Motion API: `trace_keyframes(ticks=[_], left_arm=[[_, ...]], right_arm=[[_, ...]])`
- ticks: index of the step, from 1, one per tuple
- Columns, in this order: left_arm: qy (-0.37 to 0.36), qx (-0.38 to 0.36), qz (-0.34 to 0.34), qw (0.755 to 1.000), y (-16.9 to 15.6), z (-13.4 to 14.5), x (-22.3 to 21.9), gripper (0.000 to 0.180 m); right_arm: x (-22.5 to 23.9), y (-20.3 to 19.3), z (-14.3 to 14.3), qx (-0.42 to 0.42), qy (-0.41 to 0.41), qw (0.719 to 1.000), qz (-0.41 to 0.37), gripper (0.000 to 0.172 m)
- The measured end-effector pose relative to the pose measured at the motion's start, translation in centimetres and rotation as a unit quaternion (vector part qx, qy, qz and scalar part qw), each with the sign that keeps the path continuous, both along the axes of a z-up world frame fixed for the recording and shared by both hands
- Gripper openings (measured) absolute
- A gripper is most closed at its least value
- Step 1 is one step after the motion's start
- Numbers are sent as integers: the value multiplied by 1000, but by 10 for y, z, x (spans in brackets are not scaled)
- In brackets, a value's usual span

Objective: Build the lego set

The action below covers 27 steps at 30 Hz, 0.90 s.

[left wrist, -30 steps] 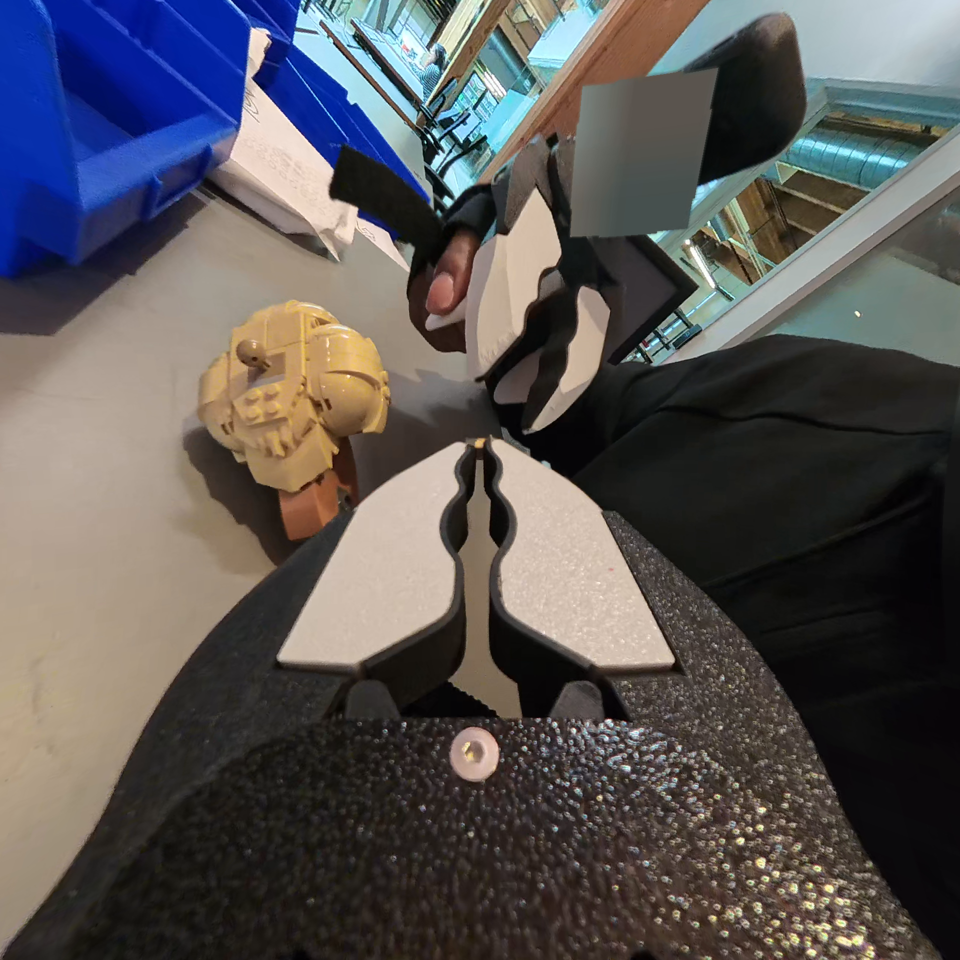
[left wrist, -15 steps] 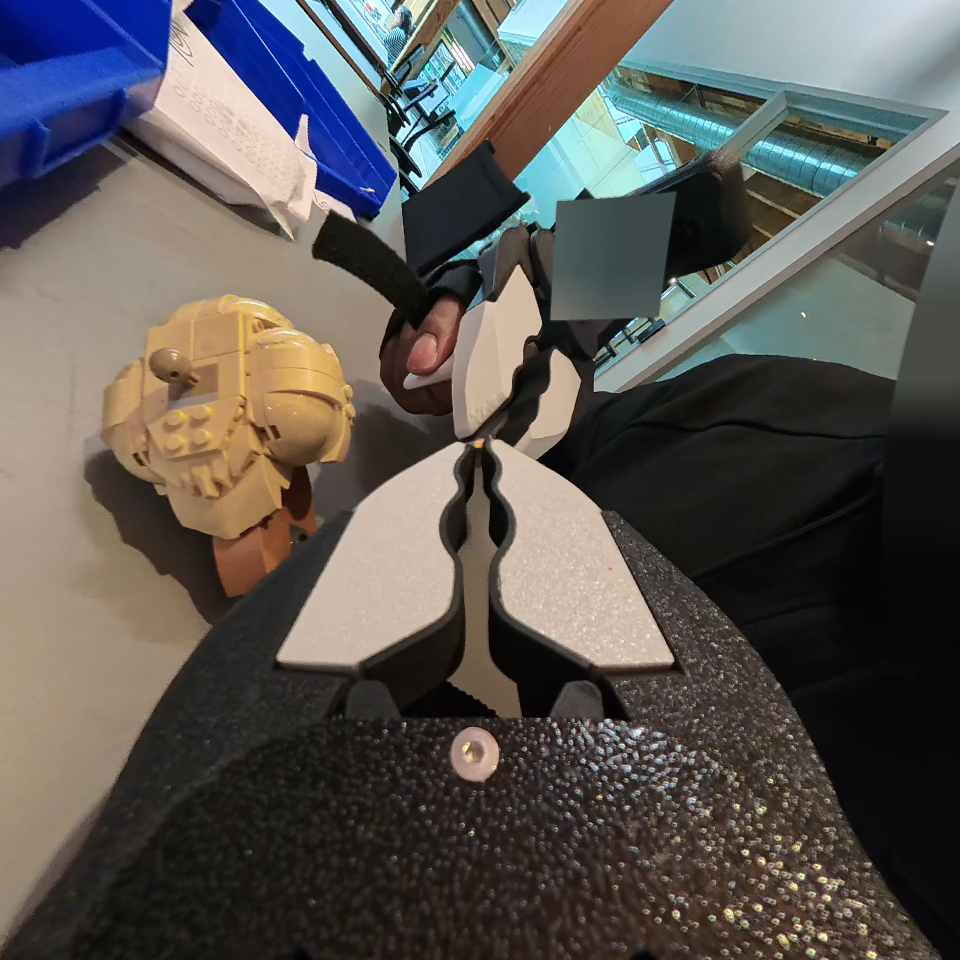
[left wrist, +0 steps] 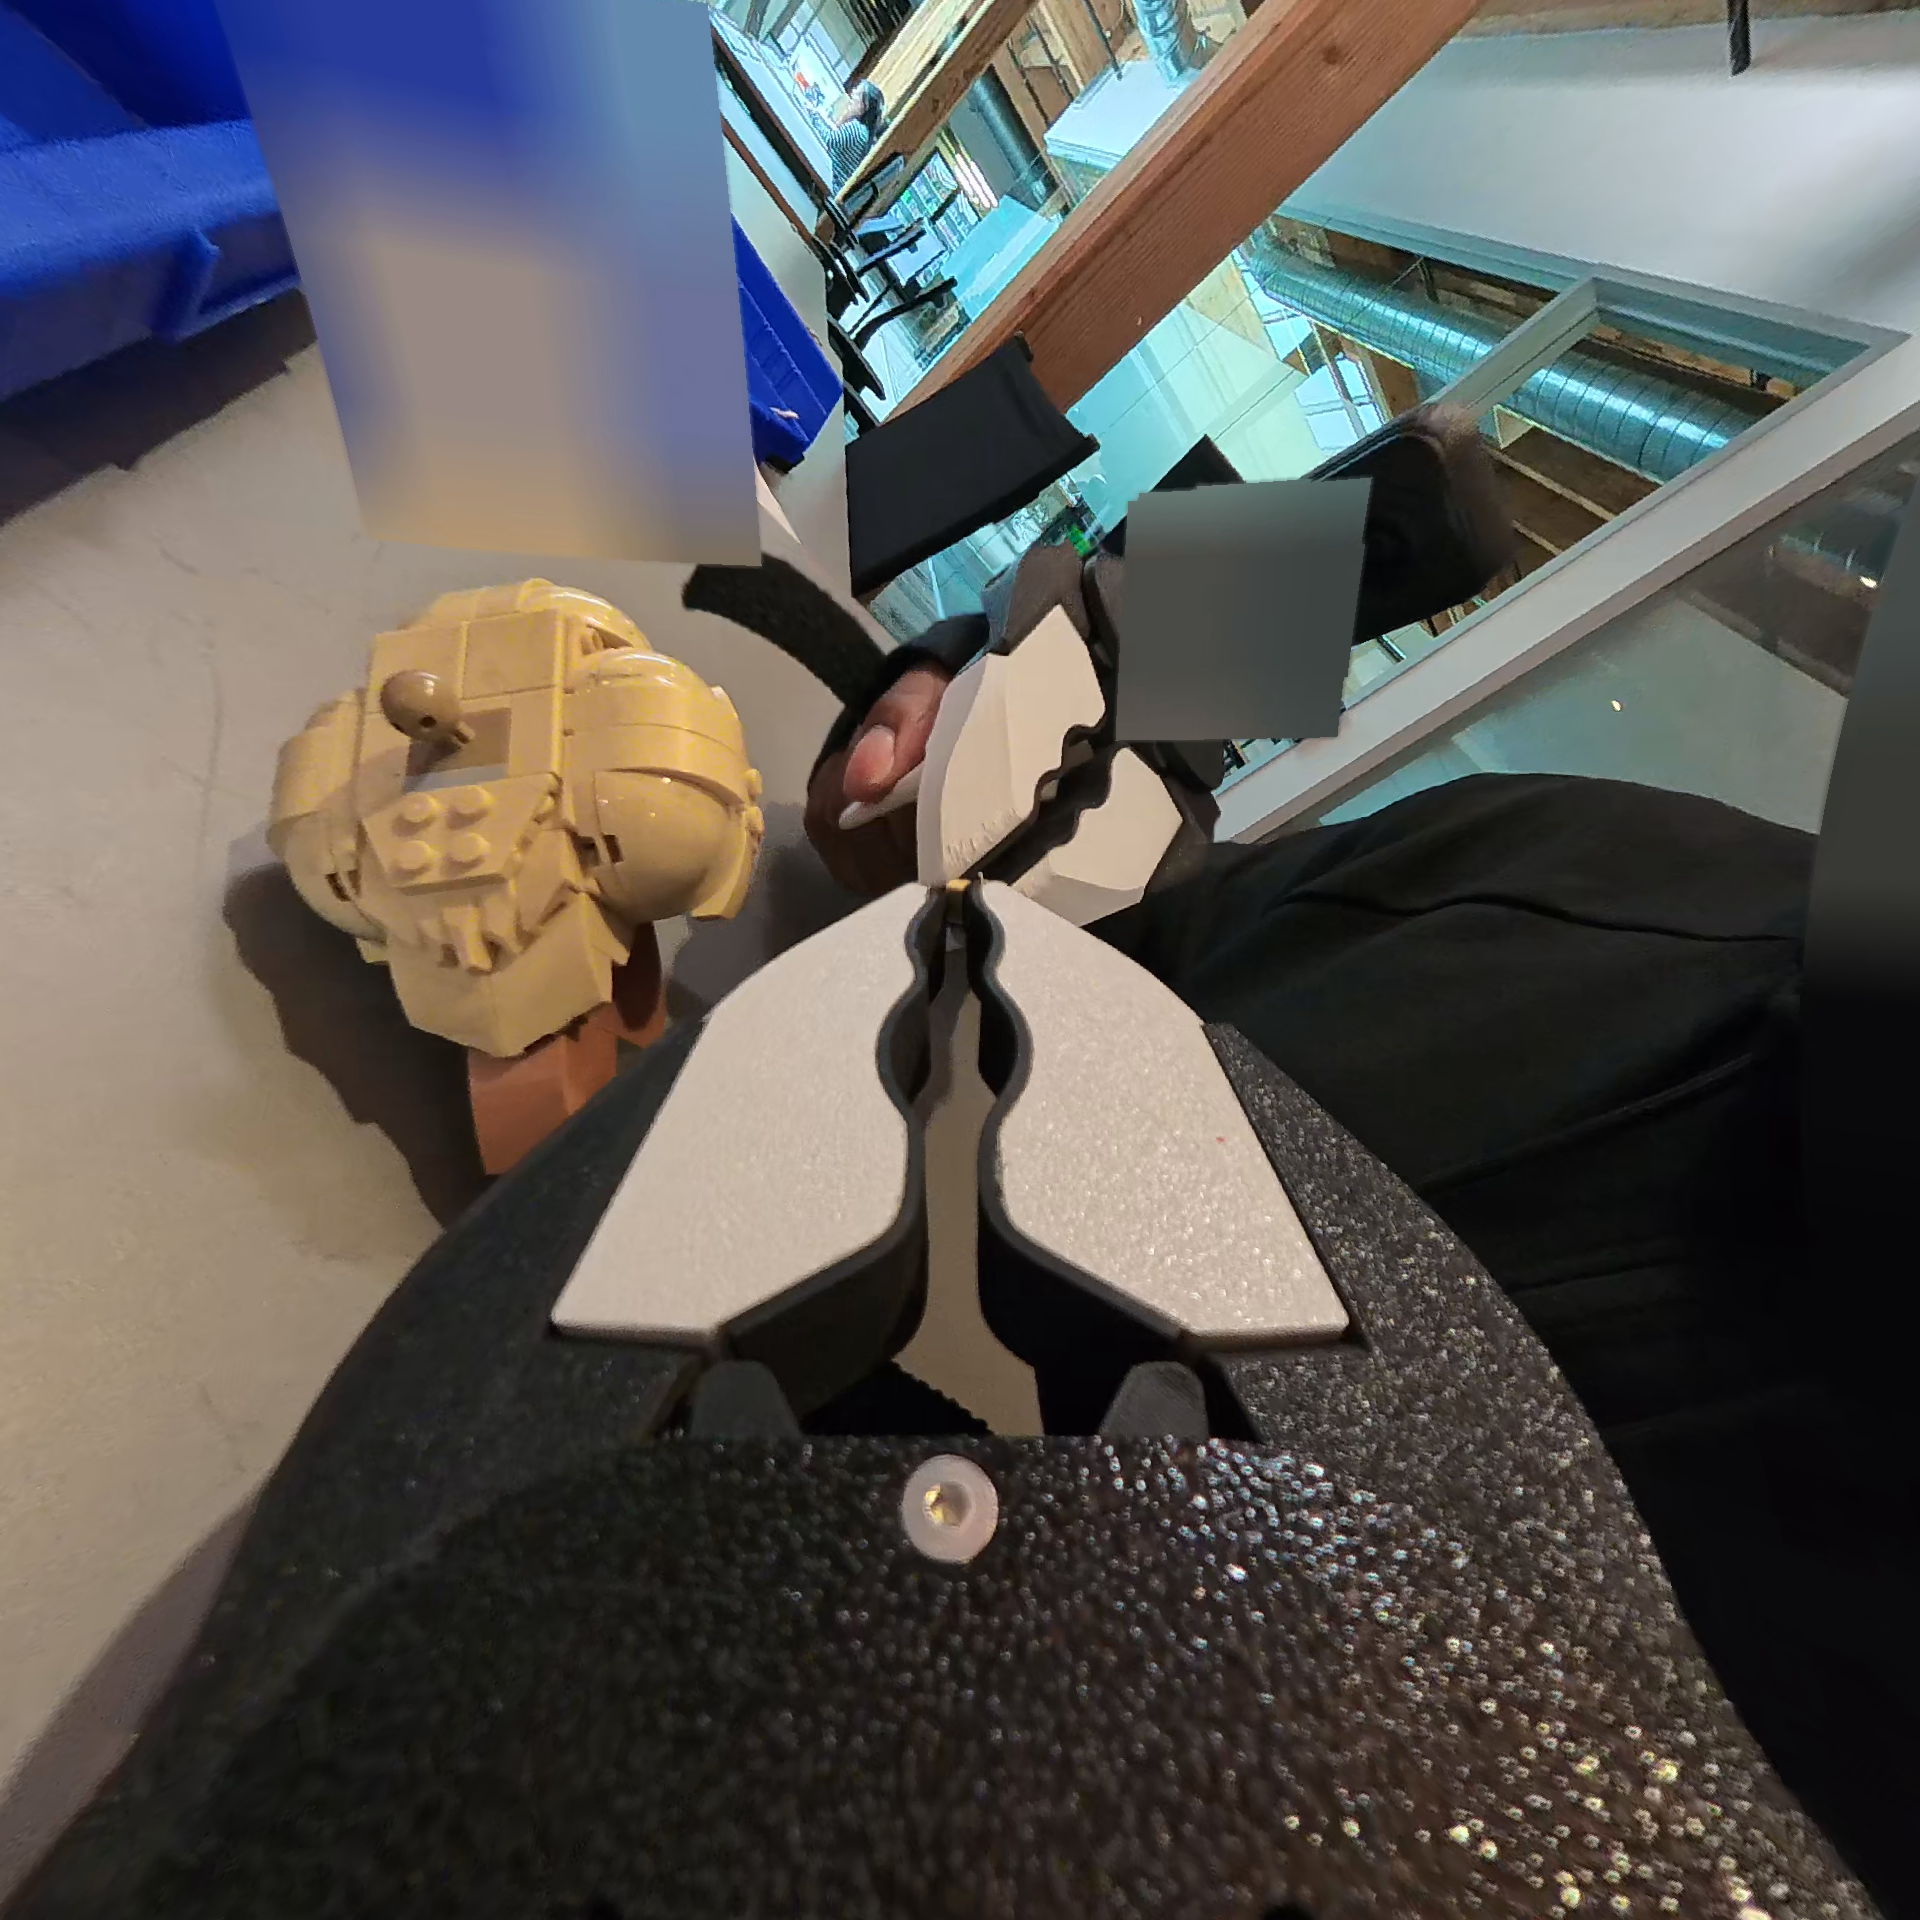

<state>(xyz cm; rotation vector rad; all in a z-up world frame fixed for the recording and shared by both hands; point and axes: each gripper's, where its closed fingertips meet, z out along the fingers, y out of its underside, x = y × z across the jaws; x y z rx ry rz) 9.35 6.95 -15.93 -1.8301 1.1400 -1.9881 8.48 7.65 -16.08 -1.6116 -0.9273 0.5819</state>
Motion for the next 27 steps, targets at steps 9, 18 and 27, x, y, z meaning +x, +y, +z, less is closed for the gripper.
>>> trace_keyframes(ticks=[9, 18, 27], left_arm=[[2, 6, 13, 1000, 1, -2, 0, 2], [7, 0, 25, 1000, 3, -3, 3, 2], [-13, -33, 27, 999, 5, 4, 3, 3]], right_arm=[[7, 3, -1, -37, 87, 993, -69, 4], [11, 7, 2, -27, 104, 988, -115, 4], [8, 6, 6, -8, 105, 987, -121, 4]])
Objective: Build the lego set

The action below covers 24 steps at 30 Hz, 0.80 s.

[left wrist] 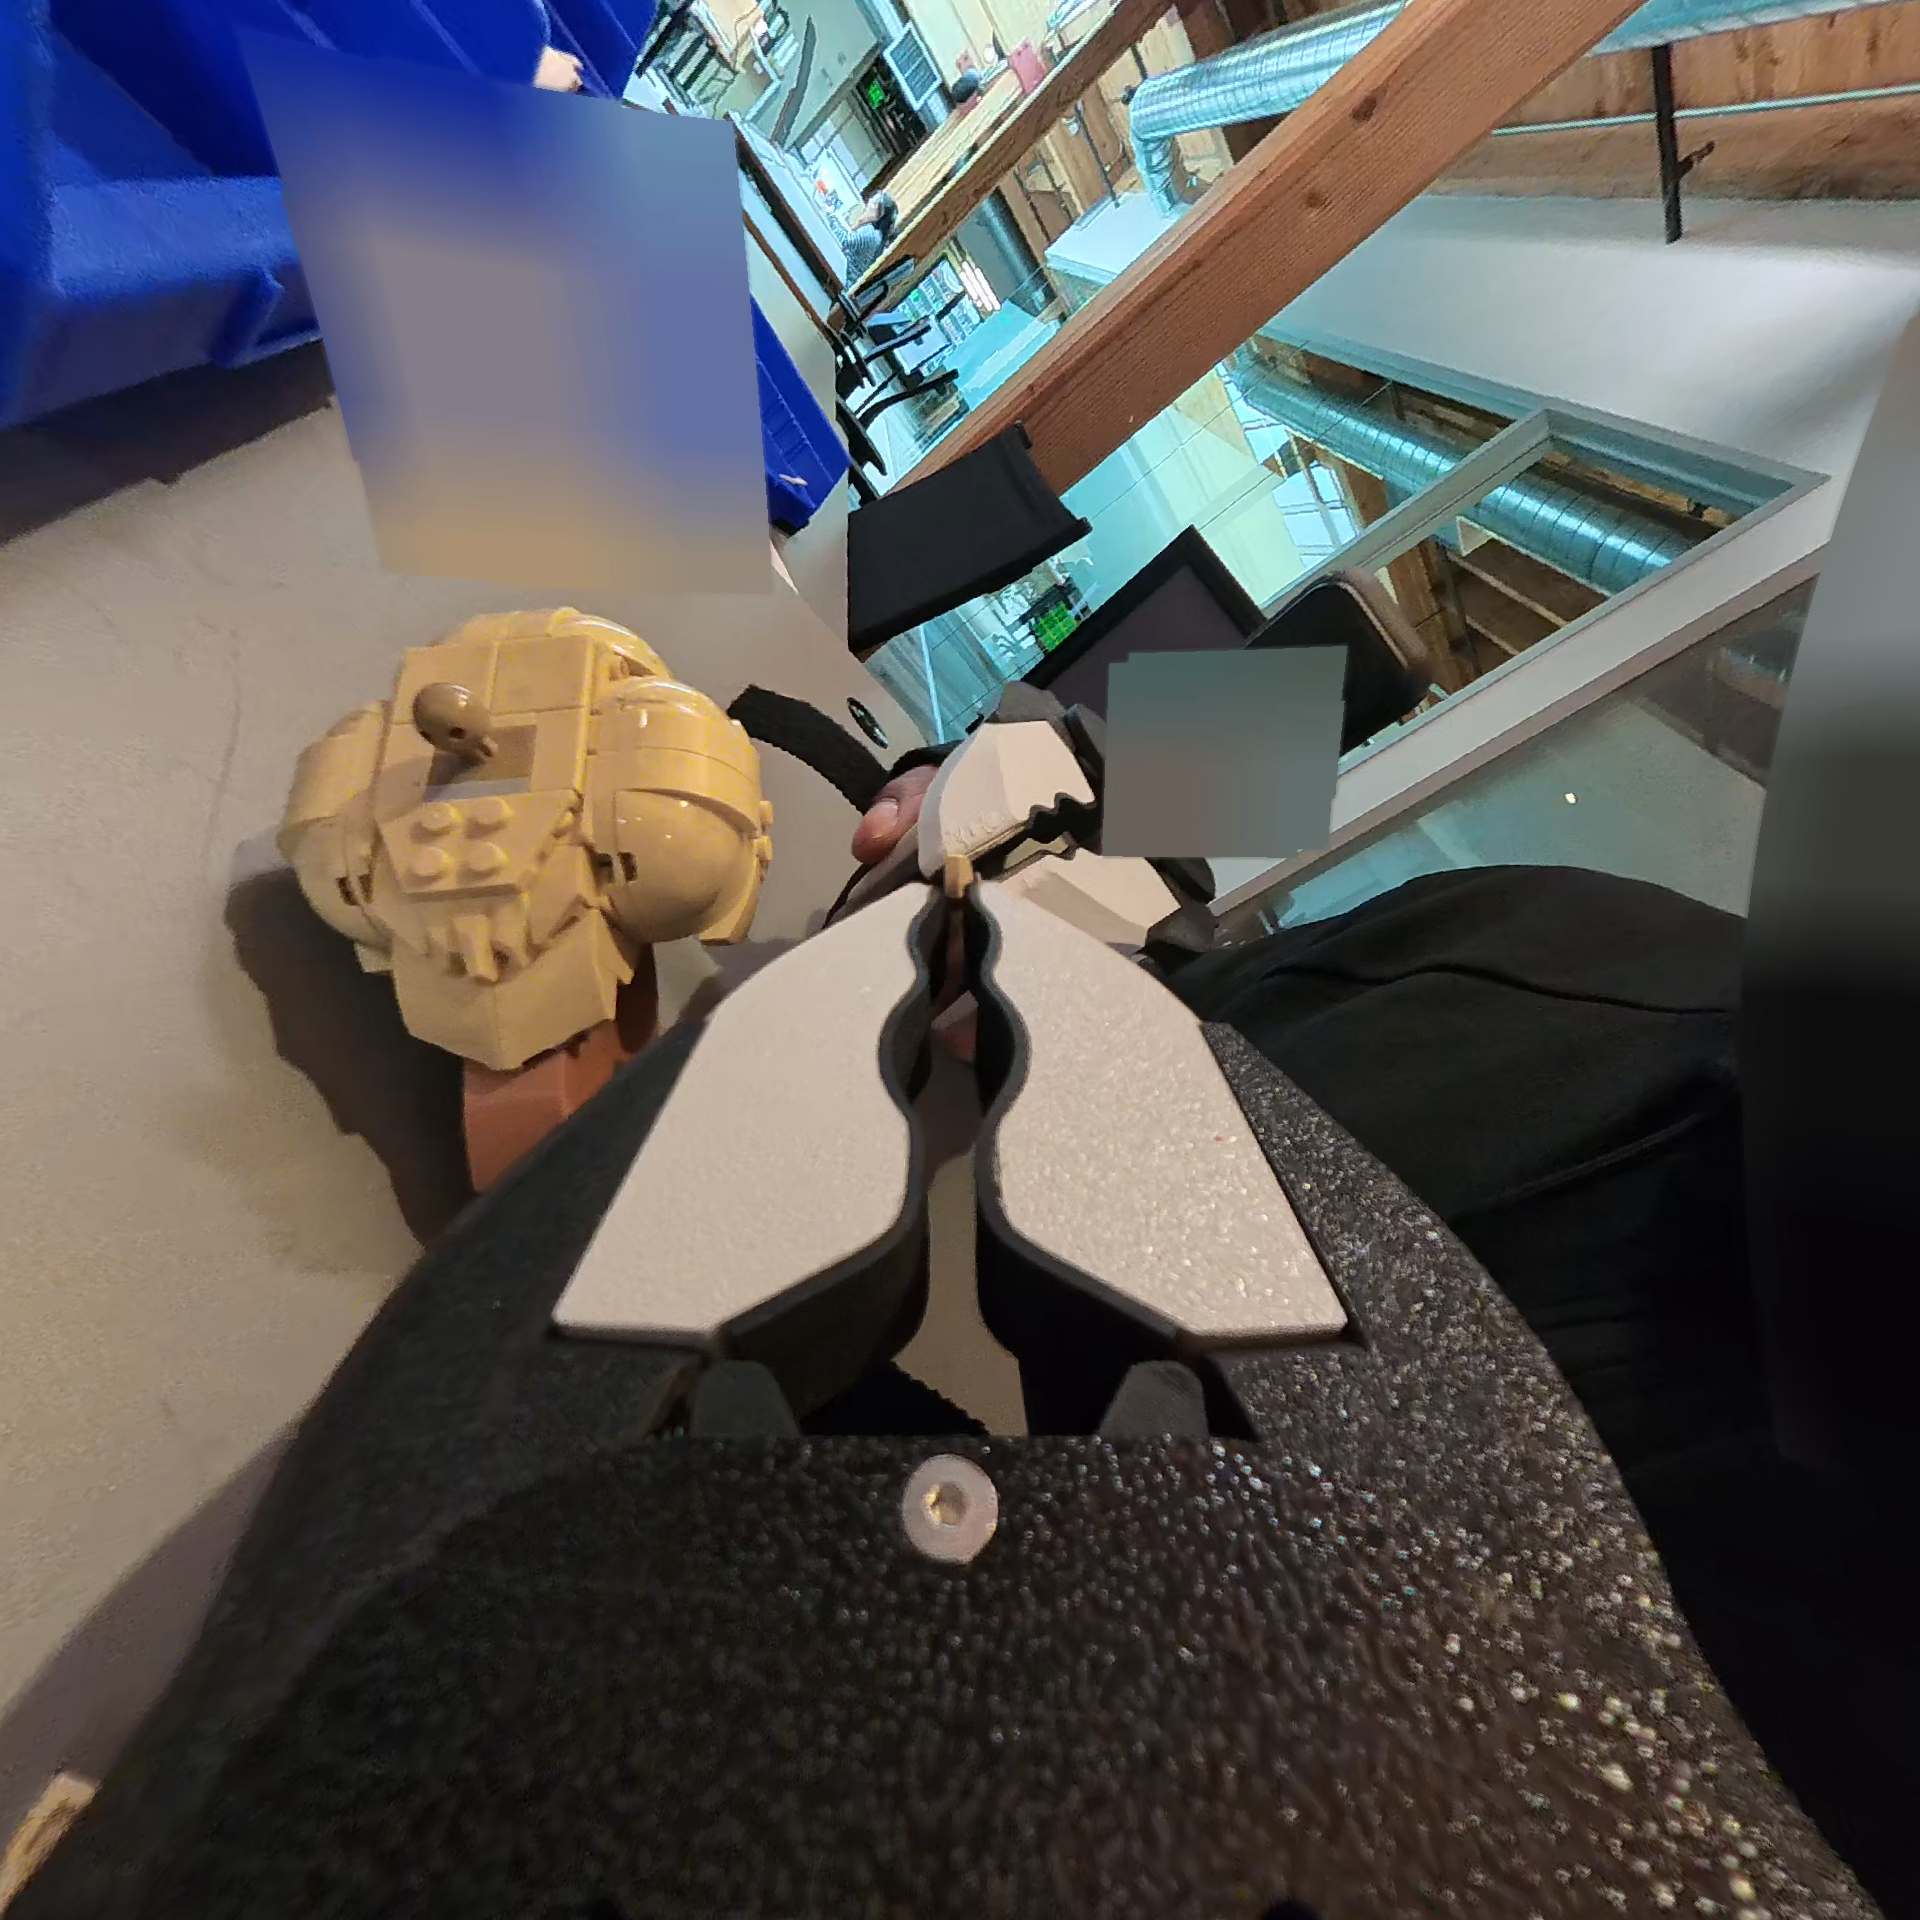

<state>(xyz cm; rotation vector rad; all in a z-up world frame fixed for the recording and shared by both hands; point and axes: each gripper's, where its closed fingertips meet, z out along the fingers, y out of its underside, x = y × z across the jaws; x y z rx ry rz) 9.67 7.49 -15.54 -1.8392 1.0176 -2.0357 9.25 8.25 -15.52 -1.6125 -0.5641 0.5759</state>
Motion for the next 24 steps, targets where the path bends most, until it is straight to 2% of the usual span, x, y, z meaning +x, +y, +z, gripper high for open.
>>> trace_keyframes(ticks=[15, 19, 24], left_arm=[[-14, -28, -19, 999, -3, 2, -2, 3], [-8, -24, -41, 999, -7, 3, -5, 2], [1, -5, -80, 997, -15, 4, -10, 2]], right_arm=[[-8, -3, 0, 4, -2, 1000, 29, 5], [-12, -11, 1, 27, -50, 994, 97, 12], [-14, -22, 3, 70, -137, 970, 187, 14]])
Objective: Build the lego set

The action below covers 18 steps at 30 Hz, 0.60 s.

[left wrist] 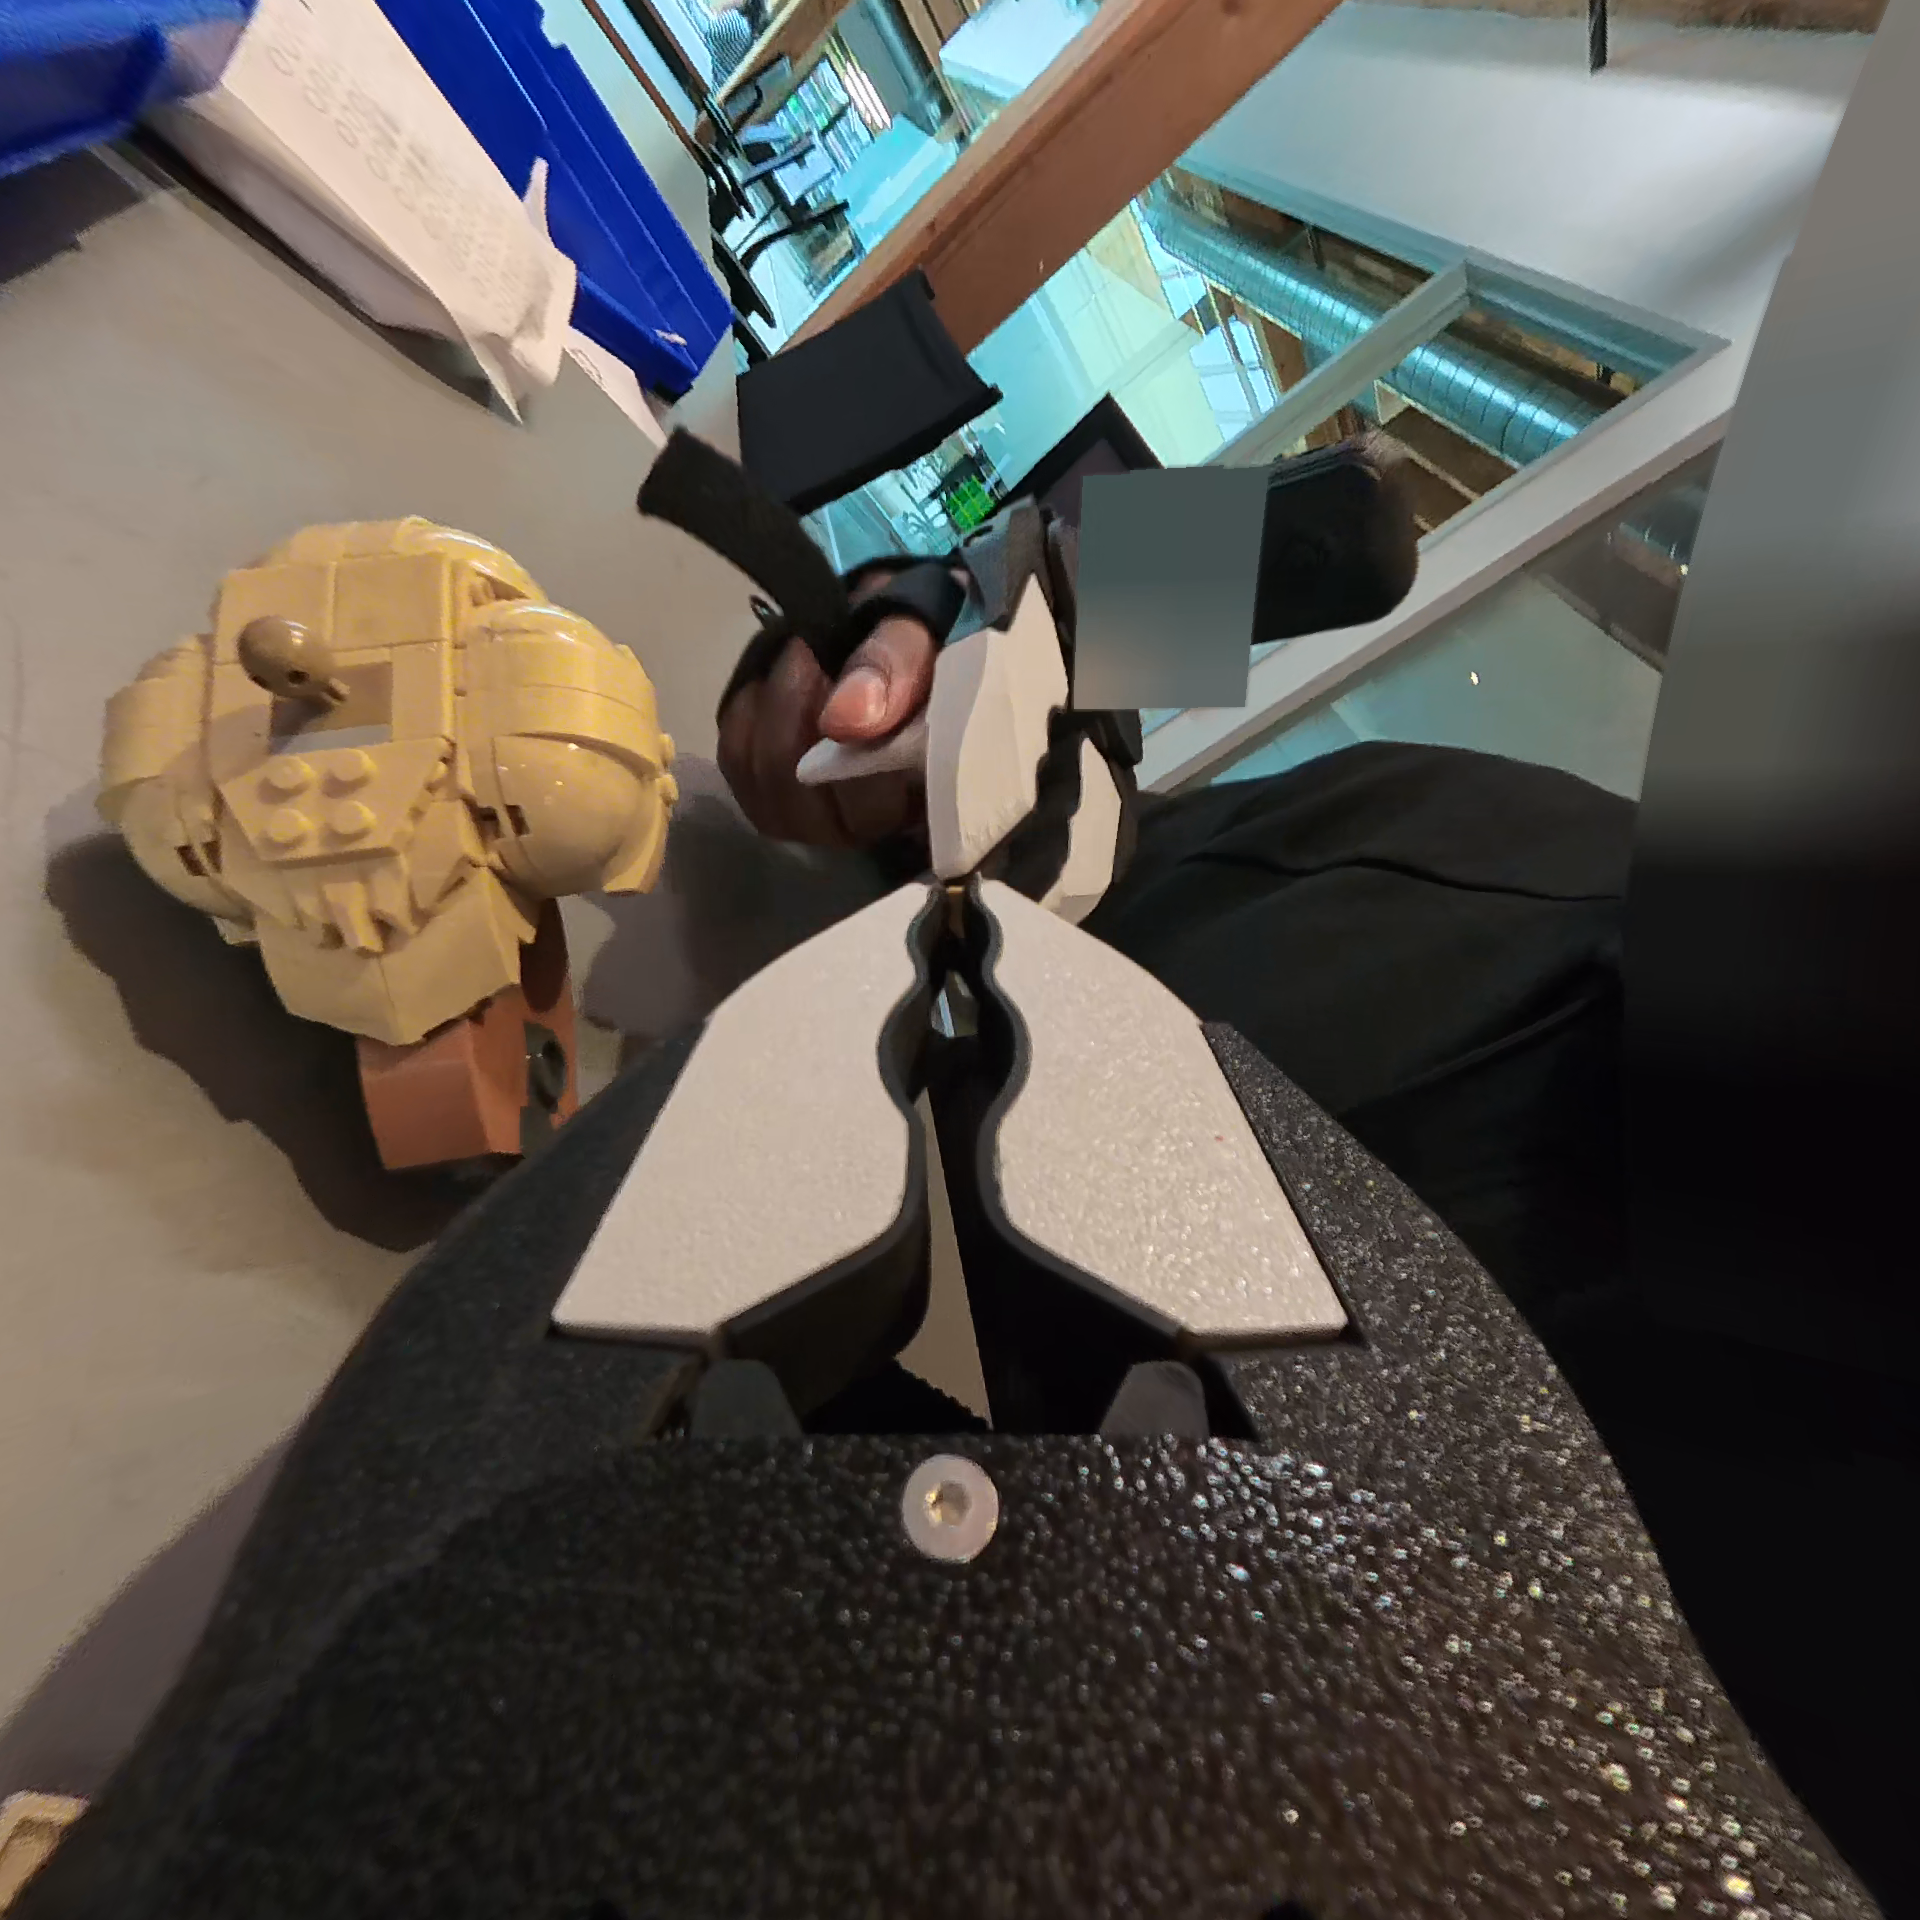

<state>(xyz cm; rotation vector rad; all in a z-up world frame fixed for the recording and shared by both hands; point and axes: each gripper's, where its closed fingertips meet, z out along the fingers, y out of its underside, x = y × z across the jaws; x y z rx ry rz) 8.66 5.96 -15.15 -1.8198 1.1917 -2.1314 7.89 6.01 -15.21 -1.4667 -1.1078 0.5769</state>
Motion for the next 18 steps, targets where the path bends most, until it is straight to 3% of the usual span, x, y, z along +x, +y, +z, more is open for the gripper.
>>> trace_keyframes(ticks=[8, 18], left_arm=[[16, -2, -30, 999, -6, -3, -2, 2], [37, -12, -50, 998, -7, -12, 3, 2]], right_arm=[[-2, 0, -6, 32, -68, 995, 60, 14], [2, 2, -14, 34, -81, 994, 63, 13]])
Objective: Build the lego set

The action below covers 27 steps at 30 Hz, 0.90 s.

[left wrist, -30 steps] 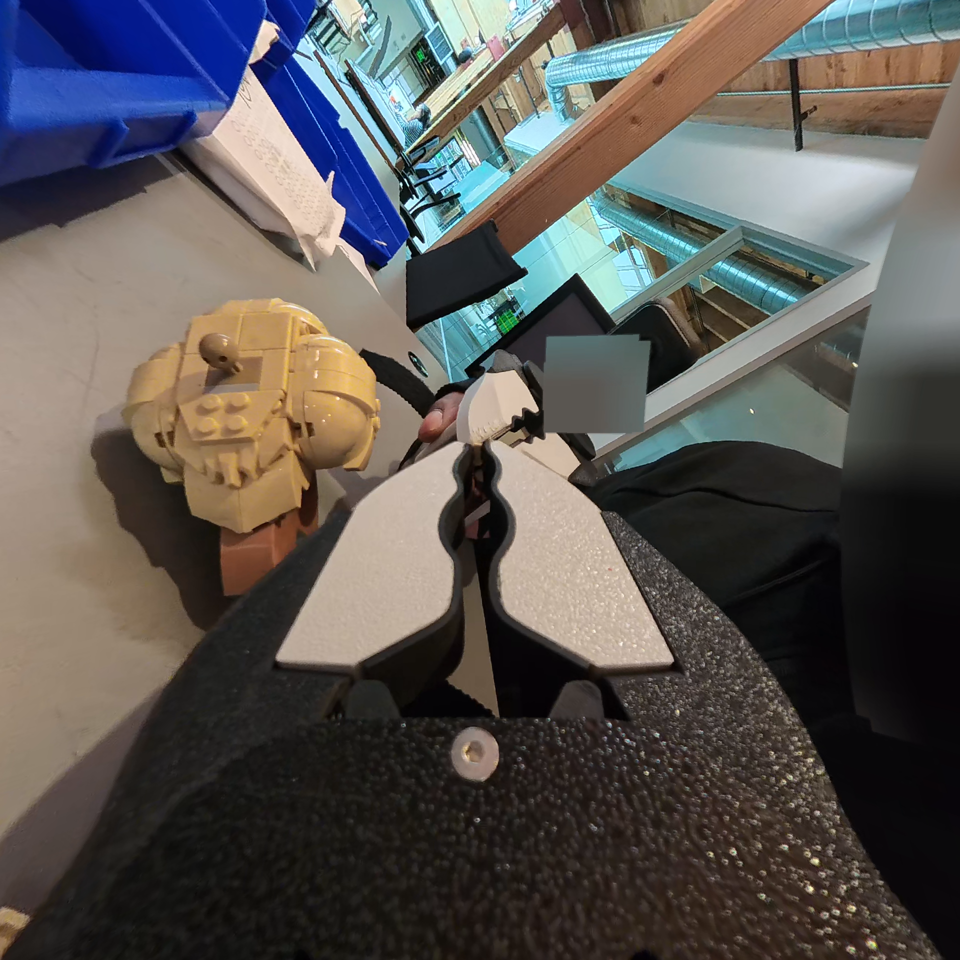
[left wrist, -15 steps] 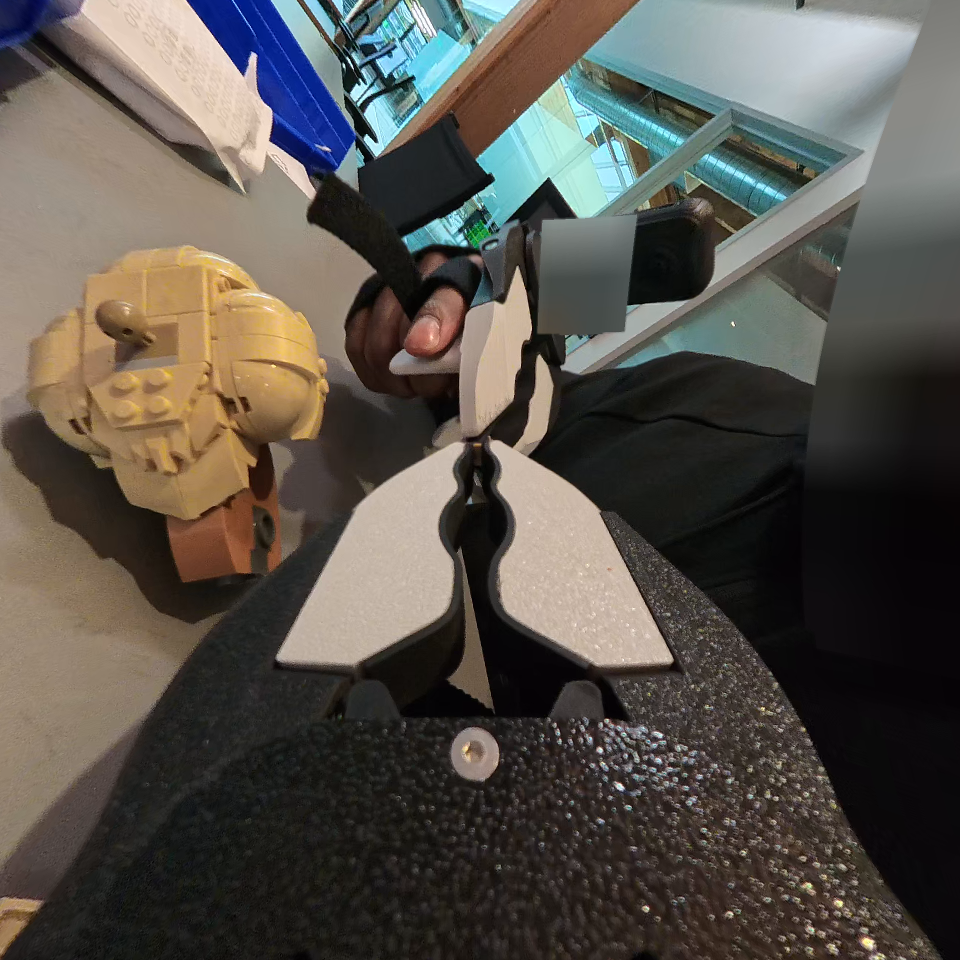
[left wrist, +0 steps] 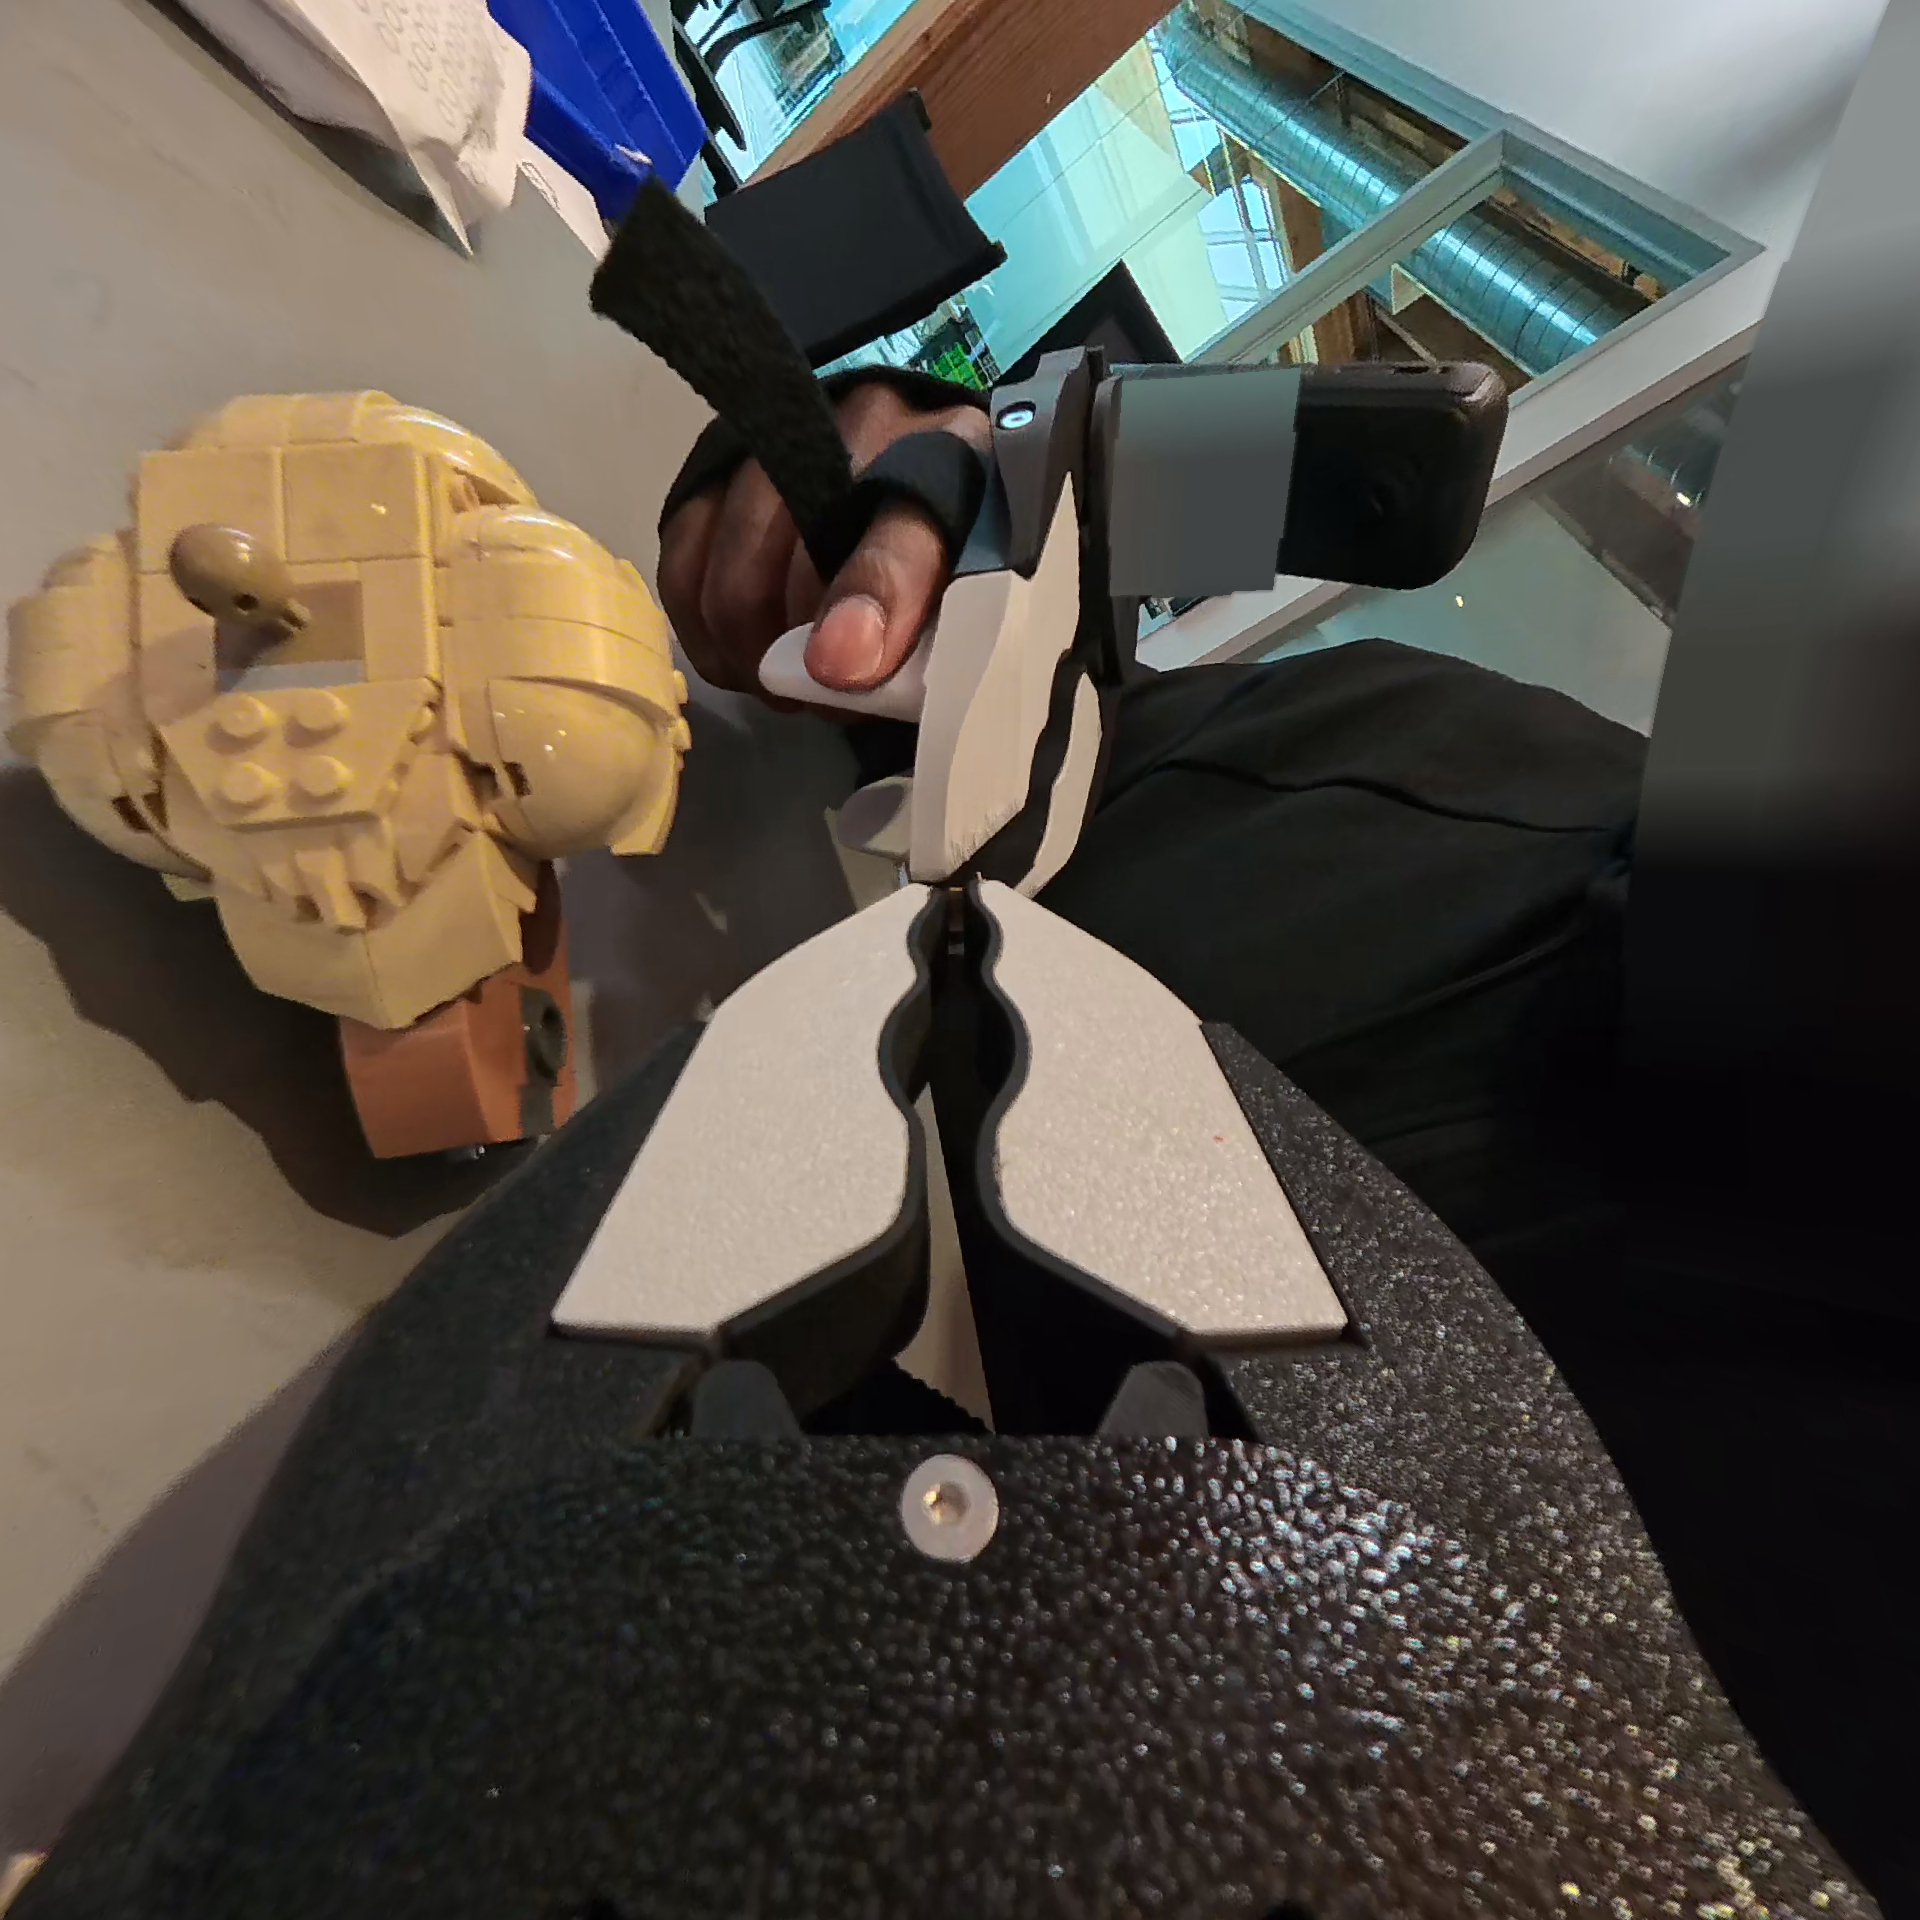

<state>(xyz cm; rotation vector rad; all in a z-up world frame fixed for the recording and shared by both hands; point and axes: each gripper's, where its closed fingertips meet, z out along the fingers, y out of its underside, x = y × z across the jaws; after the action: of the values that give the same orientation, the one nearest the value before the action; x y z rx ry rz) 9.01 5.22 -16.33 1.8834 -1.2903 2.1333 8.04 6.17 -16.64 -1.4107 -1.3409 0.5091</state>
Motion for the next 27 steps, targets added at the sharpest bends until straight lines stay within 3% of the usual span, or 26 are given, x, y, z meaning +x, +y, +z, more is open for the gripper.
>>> trace_keyframes(ticks=[12, 27], left_arm=[[1, -26, 40, 999, 9, -5, 6, 3], [-6, -39, 57, 998, 11, -5, 9, 3]], right_arm=[[5, 8, -5, -23, 28, 997, -73, 10], [9, 11, -4, 21, 24, 991, -132, 8]])
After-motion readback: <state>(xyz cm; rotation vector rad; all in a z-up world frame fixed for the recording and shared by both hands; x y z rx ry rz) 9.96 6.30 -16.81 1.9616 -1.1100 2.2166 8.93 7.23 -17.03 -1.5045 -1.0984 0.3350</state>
